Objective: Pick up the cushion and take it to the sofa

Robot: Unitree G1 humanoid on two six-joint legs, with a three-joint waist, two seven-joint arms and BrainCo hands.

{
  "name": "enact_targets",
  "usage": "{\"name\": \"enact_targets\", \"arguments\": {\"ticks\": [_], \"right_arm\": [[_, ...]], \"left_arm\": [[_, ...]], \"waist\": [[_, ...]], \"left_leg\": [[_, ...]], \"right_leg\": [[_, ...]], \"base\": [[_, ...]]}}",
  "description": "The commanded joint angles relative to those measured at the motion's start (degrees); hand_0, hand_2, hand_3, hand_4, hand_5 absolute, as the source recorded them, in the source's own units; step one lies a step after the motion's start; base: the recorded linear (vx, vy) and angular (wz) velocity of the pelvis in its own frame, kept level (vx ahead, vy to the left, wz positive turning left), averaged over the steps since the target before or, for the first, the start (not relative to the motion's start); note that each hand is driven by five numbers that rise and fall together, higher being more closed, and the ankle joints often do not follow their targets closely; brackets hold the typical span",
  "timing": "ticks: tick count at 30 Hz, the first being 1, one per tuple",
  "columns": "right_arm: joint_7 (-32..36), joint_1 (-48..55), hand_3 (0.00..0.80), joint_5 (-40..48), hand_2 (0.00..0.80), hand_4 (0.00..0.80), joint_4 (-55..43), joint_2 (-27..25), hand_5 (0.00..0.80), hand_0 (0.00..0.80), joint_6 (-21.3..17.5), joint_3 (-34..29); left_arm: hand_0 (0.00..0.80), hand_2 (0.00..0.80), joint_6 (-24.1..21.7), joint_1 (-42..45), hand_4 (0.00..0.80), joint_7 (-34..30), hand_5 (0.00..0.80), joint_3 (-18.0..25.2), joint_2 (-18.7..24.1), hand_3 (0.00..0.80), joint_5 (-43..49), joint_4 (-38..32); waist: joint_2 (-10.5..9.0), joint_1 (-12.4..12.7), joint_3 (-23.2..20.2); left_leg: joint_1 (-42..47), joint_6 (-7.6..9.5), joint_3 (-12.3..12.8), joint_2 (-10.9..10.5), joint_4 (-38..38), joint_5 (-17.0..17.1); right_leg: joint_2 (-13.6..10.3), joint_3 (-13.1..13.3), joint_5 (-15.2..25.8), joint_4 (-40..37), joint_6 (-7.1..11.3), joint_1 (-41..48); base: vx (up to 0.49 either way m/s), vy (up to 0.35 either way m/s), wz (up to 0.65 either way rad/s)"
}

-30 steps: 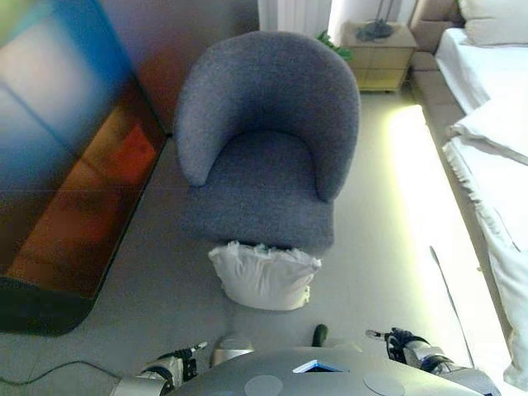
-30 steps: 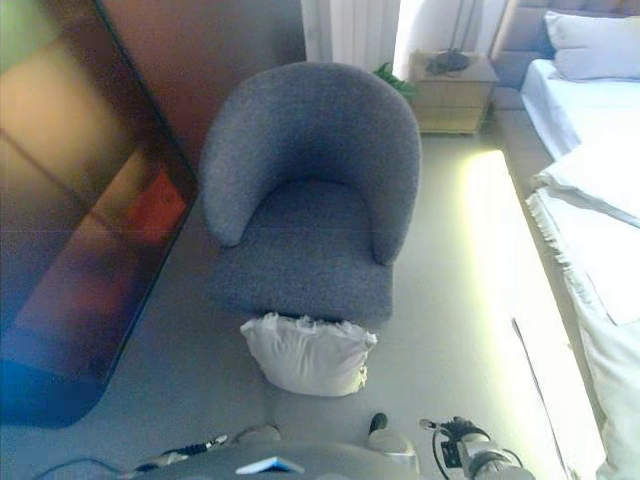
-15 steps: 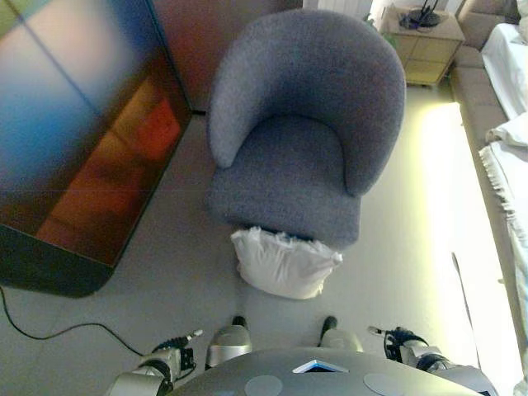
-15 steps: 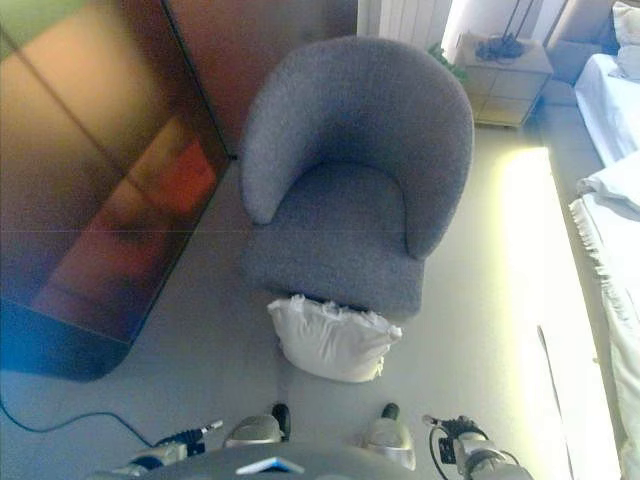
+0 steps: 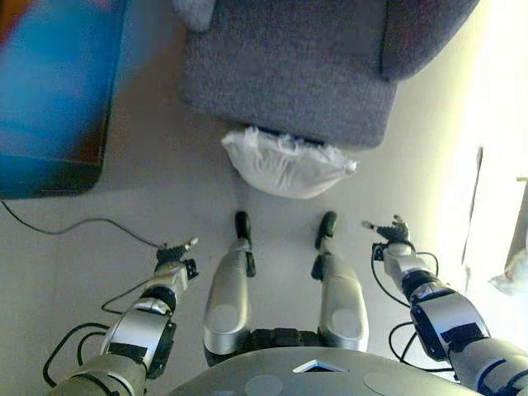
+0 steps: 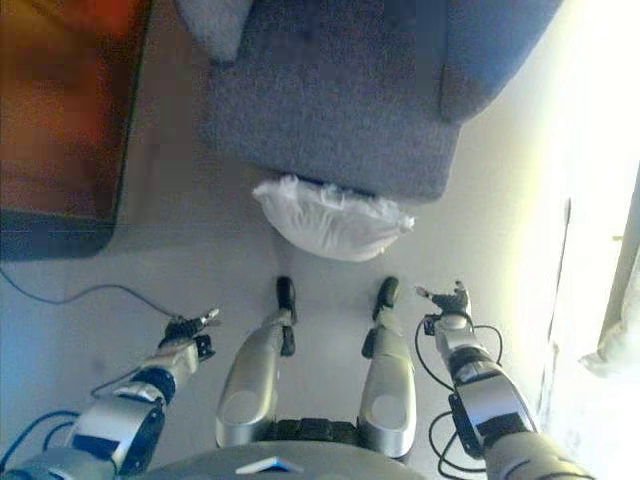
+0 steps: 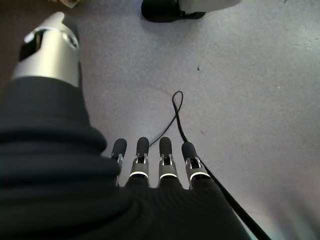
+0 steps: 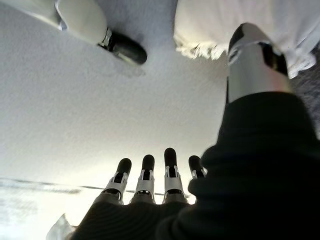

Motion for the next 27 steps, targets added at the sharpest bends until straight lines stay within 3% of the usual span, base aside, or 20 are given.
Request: {"name": "enact_targets", "arguments": {"ticks": [1, 4, 8, 9, 15, 24, 25, 27], "right_arm": [[-2.5, -1.92, 0.0, 1.85, 0.0, 0.0, -3.27, -4.47, 0.0, 0.0, -1.7, 1.25], [-2.13, -3.1, 0.0, 2.66, 0.0, 0.0, -3.67, -7.19, 0.0, 0.0, -4.3, 1.0], [-3.14, -5.4, 0.0, -0.1, 0.0, 0.0, -6.13, -7.85, 0.0, 0.0, -4.28, 1.23], [-4.06, -6.34, 0.0, -0.93, 0.0, 0.0, -8.25, -8.41, 0.0, 0.0, -3.43, 1.73], [-5.45, -8.35, 0.0, -1.51, 0.0, 0.0, -12.16, -11.32, 0.0, 0.0, -3.84, 2.02], [-5.66, -14.23, 0.0, -2.43, 0.0, 0.0, -12.04, -15.25, 0.0, 0.0, -6.92, 3.38], [-5.72, -14.58, 0.0, -2.31, 0.0, 0.0, -11.88, -15.5, 0.0, 0.0, -7.21, 3.74], [-5.66, -16.34, 0.0, -2.28, 0.0, 0.0, -11.31, -16.17, 0.0, 0.0, -8.31, 4.07]], "left_arm": [[0.0, 0.0, -4.53, -2.88, 0.0, 3.27, 0.0, -1.85, 2.97, 0.0, -0.31, -1.3], [0.0, 0.0, -11.59, -1.36, 0.0, -3.69, 0.0, -1.48, 6.27, 0.0, 0.81, -1.24], [0.0, 0.0, -16.88, -3.57, 0.0, -1.76, 0.0, -3.74, 5.75, 0.0, 2.66, -4.18], [0.0, 0.0, -18.18, -4.93, 0.0, -0.94, 0.0, -4.91, 5.98, 0.0, 3.86, -8.89], [0.0, 0.0, -19.24, -7.95, 0.0, 1.24, 0.0, -8.09, 8.3, 0.0, 6.16, -15.73], [0.0, 0.0, -21.58, -14.59, 0.0, -0.82, 0.0, -8.65, 13.11, 0.0, 5.07, -14.99], [0.0, 0.0, -21.77, -14.95, 0.0, -1.05, 0.0, -8.76, 13.57, 0.0, 4.73, -14.83], [0.0, 0.0, -22.05, -16.89, 0.0, -1.25, 0.0, -8.84, 14.75, 0.0, 4.16, -14.57]], "waist": [[0.07, -0.17, 1.22], [1.04, 0.08, 2.36], [1.44, -0.84, 2.6], [1.66, -1.18, 2.6], [2.51, -2.0, 2.6], [3.49, -3.11, 2.6], [3.65, -3.05, 2.6], [3.8, -3.23, 2.6]], "left_leg": [[-5.51, 0.75, -3.2, -0.68, 4.28, -2.74], [-8.81, 0.87, -3.37, -1.33, 5.04, -2.36], [-13.55, 0.73, -3.51, -1.53, 7.08, -2.63], [-15.92, 0.68, -3.53, -1.55, 7.9, -2.75], [-25.2, 1.18, -4.33, -1.45, 11.73, -3.25], [-37.6, 1.95, -5.29, -1.24, 19.09, -4.93], [-37.33, 1.48, -5.6, -1.09, 20.14, -7.03], [-39.89, 1.64, -5.45, -0.97, 21.45, -7.51]], "right_leg": [[-1.47, 2.52, -6.98, 6.21, 1.41, -2.66], [-1.81, 2.1, -6.72, 7.01, 1.54, -6.12], [-1.35, 2.98, -6.72, 8.79, 1.3, -11.34], [-1.1, 3.44, -6.78, 9.63, 1.14, -14.1], [-0.43, 5.21, -6.7, 13.42, 0.99, -24.44], [0.44, 8.42, -8.02, 21.87, -0.05, -37.39], [0.67, 8.84, -9.99, 23.29, 0.34, -37.3], [0.76, 9.21, -10.47, 24.97, 0.11, -39.84]], "base": [[-0.105, 0.081, -0.04], [-0.076, 0.062, -0.01], [-0.022, 0.078, 0.0], [-0.009, 0.08, -0.02], [-0.016, 0.058, 0.02], [-0.005, 0.065, -0.02], [0.061, 0.081, -0.05], [0.019, 0.068, -0.02]]}}
